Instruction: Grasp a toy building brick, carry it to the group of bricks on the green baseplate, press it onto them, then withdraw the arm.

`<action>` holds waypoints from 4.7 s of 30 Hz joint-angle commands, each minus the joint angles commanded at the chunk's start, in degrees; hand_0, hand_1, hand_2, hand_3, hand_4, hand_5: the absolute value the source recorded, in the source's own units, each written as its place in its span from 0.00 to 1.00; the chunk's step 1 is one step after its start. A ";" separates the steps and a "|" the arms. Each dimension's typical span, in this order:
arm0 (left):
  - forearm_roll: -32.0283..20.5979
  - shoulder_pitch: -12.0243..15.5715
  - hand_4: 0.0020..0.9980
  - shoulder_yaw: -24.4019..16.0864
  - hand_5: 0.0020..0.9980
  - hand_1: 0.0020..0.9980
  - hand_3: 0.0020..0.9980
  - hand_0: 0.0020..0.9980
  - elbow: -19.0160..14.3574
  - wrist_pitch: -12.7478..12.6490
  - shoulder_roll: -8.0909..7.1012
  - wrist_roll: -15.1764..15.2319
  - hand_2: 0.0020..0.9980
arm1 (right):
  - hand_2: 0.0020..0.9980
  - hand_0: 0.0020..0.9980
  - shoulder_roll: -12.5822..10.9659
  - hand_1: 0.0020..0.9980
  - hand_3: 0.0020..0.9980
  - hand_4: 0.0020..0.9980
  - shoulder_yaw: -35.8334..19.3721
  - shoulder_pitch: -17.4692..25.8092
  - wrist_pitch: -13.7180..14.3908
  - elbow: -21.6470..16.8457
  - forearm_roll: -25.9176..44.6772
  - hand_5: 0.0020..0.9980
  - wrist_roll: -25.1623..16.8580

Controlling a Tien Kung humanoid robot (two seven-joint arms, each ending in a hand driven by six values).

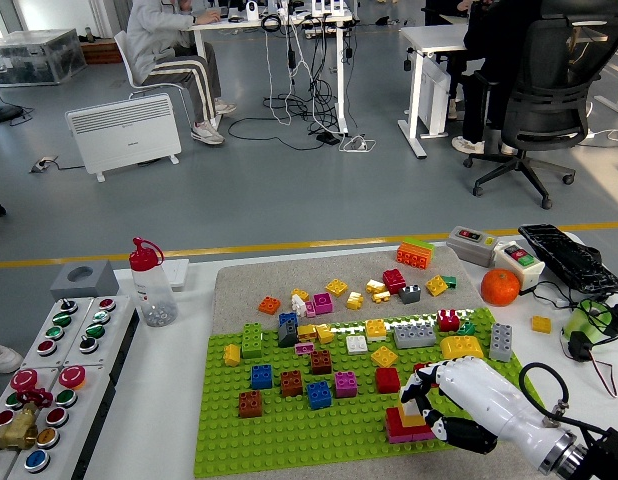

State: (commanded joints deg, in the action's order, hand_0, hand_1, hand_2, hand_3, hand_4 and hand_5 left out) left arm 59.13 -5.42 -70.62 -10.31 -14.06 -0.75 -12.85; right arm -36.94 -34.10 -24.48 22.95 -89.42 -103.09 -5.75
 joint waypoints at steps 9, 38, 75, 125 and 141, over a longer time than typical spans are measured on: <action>0.26 0.13 0.24 -0.14 1.00 0.61 0.43 0.67 0.00 -0.02 0.04 -0.17 0.57 | 0.55 0.41 -0.12 0.51 0.54 0.26 -1.45 0.13 1.05 -1.06 -0.79 0.11 -0.21; 0.85 0.86 0.24 -0.46 1.00 0.61 0.43 0.67 0.00 0.01 0.04 -0.31 0.57 | 0.79 0.74 3.28 0.73 0.82 0.51 -12.74 2.70 10.62 4.89 8.10 0.19 4.70; -0.05 0.01 0.24 0.32 1.00 0.61 0.43 0.67 0.00 0.10 0.07 -0.25 0.57 | 0.81 0.79 6.92 0.78 0.85 0.51 -19.32 -0.05 2.69 17.05 47.83 0.21 -1.77; -0.14 -0.07 0.24 0.55 1.00 0.61 0.43 0.67 0.00 0.09 -0.03 -0.36 0.57 | 0.94 0.95 5.28 0.89 0.96 0.76 -9.34 -12.66 -16.43 30.34 15.45 0.24 12.49; -0.18 -0.45 0.24 0.66 1.00 0.61 0.43 0.67 0.00 0.15 -0.03 -0.39 0.57 | 0.95 0.95 6.26 0.89 0.96 0.78 -7.96 -14.70 -18.39 32.83 15.36 0.26 13.05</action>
State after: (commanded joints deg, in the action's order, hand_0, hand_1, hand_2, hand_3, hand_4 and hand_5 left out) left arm 58.95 -5.87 -69.96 -10.31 -13.92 -0.78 -13.23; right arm -30.68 -42.05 -39.18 4.56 -56.59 -87.73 7.30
